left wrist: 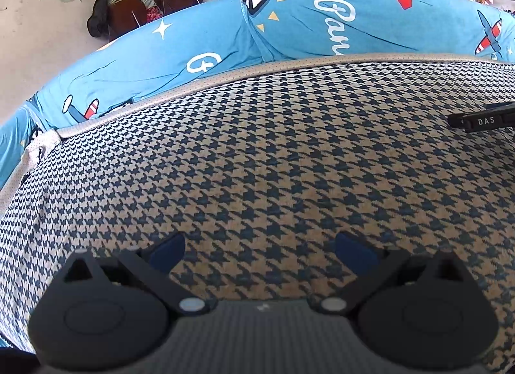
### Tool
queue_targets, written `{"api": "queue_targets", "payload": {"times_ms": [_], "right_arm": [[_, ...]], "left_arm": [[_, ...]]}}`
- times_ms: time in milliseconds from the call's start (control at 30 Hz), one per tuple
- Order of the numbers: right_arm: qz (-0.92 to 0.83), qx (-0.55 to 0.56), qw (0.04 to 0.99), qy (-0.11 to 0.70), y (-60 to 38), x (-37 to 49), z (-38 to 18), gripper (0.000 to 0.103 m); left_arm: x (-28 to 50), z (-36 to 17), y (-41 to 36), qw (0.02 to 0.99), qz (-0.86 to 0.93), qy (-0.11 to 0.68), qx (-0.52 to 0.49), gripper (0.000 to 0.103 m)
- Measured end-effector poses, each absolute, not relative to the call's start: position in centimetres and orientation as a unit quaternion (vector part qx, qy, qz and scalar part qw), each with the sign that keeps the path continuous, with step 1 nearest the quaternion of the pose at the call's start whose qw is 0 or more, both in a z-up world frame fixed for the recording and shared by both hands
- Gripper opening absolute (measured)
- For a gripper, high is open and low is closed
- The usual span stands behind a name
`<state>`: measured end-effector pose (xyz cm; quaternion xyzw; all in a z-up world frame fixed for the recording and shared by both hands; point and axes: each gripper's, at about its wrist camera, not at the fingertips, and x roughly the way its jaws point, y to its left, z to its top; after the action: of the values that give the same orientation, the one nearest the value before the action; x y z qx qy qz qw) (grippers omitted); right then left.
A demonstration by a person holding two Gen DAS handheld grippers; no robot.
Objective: Fold clothes
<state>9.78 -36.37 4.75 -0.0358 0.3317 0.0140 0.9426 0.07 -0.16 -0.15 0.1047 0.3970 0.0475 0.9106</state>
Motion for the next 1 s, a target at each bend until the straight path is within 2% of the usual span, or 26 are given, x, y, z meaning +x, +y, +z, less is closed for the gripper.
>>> {"api": "queue_targets", "payload": {"times_ms": [133, 600, 1000], "right_arm": [[0.015, -0.035, 0.943, 0.331, -36.4, 9.8, 4.7, 0.103], [0.018, -0.035, 0.943, 0.33, -36.4, 9.9, 4.7, 0.103], [0.019, -0.035, 0.943, 0.329, -36.3, 9.9, 4.7, 0.103]], "left_arm": [[0.4, -0.2, 0.1, 0.906, 0.041, 0.415, 0.072, 0.103], [0.9, -0.2, 0.0, 0.905, 0.04, 0.415, 0.081, 0.103], [2.4, -1.0, -1.2, 0.908, 0.023, 0.416, 0.045, 0.103]]}}
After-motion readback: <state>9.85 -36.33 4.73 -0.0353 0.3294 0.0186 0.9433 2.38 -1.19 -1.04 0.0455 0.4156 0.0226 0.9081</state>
